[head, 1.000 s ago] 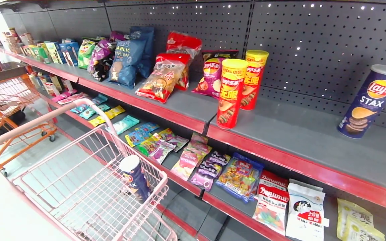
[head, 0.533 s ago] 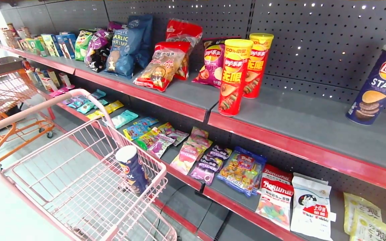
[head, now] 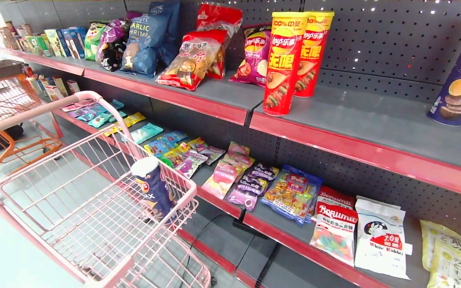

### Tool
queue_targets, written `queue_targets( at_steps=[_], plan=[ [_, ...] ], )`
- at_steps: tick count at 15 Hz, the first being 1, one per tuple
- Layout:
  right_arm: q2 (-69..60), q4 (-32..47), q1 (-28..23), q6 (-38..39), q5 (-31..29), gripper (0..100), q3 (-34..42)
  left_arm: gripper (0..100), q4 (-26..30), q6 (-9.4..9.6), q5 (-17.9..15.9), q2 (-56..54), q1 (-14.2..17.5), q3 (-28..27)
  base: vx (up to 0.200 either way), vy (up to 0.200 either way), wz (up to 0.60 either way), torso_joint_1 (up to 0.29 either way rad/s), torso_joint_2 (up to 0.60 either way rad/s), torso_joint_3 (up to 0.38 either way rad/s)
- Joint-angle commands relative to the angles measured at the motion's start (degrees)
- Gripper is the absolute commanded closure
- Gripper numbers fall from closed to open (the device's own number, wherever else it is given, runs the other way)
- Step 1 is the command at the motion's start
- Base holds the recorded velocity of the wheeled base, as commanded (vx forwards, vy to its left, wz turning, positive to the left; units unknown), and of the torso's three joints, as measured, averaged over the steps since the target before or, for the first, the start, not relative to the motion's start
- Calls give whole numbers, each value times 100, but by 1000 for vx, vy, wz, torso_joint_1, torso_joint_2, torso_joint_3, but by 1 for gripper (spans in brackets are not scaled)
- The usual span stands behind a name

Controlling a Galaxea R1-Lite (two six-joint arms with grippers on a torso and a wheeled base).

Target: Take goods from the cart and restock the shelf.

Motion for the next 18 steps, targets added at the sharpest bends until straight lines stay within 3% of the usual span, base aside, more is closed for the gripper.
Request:
queue_targets(
  at_steps=[1,2,3,4,5,6,7,8,9,10,11,13,15,16,17,18],
  plan=[
    [7,-1,0,-8,1,0,5,0,-265,-693,342,302,-82,-819,0,0,0,-22,76,56],
    [7,-1,0,-8,1,0,5,0,-265,-1493,632,1189,-100,-1847,0,0,0,-17,51,36],
    [7,-1,0,-8,1,0,5,0,-257,-1800,782,1848,-100,-2559,0,0,0,0,0,0],
    [7,-1,0,-8,1,0,5,0,-221,-1748,913,2613,-47,-3122,0,0,0,0,0,0],
    [7,-1,0,-17,1,0,5,0,-265,-1501,922,3211,23,-3174,0,0,0,0,0,0],
    [7,-1,0,-8,1,0,5,0,-468,-1440,878,3879,32,-3148,0,0,0,0,0,0],
    [7,-1,0,-17,1,0,5,0,-1039,-1545,694,4731,59,-3139,0,0,0,0,0,0],
    [7,-1,0,-8,1,0,5,0,-1812,-1545,324,5549,287,-3139,0,0,0,0,0,0],
    [7,-1,0,-8,1,0,5,0,-2524,-1387,-212,6331,577,-3148,0,0,0,0,0,0],
    [7,-1,0,-8,1,0,5,0,-2858,-1185,-554,6735,700,-3130,0,0,0,0,0,0],
    [7,-1,0,-8,1,0,5,0,-3403,-754,-1214,7359,832,-2919,0,0,0,0,0,0],
    [7,-1,9,-8,-7,0,5,0,-3702,-253,-2005,7799,832,-2498,0,0,0,0,0,0],
    [7,-1,0,-8,1,0,5,0,-3904,89,-2251,8194,832,-2269,0,0,0,0,0,0],
    [7,-1,0,-8,1,0,5,0,-3904,89,-2251,8194,832,-2269,0,0,0,0,0,0],
    [7,-1,0,-17,-7,0,5,0,-4748,142,-2330,8722,832,-1988,0,0,0,0,0,0],
    [7,-1,0,-17,-7,0,5,0,-5038,186,-2339,8915,832,-1935,0,0,0,0,0,0]
  ],
)
